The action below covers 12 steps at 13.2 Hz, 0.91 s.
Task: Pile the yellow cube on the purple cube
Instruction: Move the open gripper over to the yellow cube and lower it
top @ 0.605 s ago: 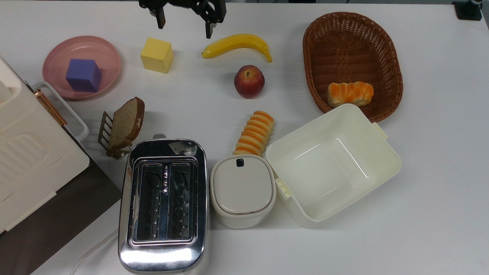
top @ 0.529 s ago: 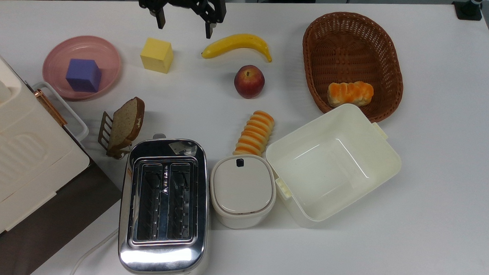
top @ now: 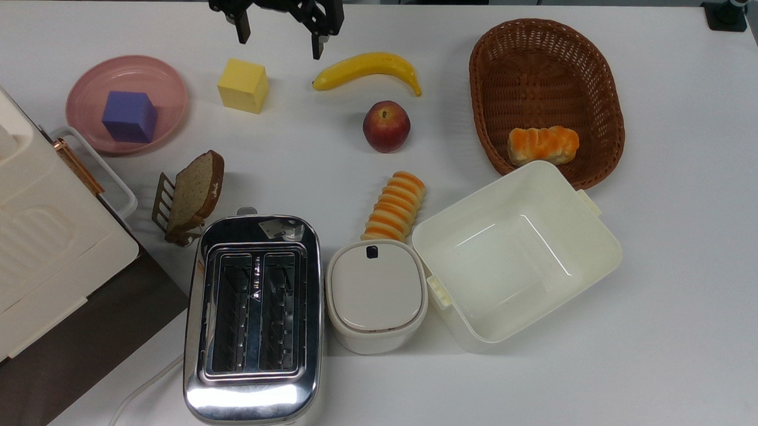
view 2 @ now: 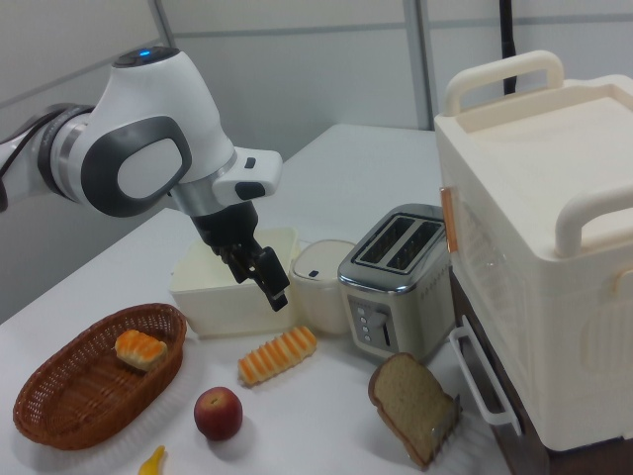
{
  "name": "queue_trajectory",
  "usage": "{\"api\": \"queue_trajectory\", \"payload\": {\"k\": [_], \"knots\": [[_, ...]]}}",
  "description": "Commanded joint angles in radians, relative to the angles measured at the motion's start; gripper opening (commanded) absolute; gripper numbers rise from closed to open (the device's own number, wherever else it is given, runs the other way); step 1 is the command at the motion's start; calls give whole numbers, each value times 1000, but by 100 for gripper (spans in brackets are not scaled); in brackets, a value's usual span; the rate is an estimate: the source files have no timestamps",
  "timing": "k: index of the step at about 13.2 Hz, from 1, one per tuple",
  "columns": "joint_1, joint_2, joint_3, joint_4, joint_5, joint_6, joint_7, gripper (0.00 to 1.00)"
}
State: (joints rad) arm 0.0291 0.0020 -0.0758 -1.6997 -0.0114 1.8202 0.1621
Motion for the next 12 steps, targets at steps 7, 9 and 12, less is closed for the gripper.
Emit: {"api": "queue_trajectory", "payload": {"k": [7,9,12], "knots": [[-44,-193,-7,-284,19,46,-39,100],[-66,-255,-7,-427,18,128,-39,100],[-81,-290,-91,-533,10,215,-84,100]]}}
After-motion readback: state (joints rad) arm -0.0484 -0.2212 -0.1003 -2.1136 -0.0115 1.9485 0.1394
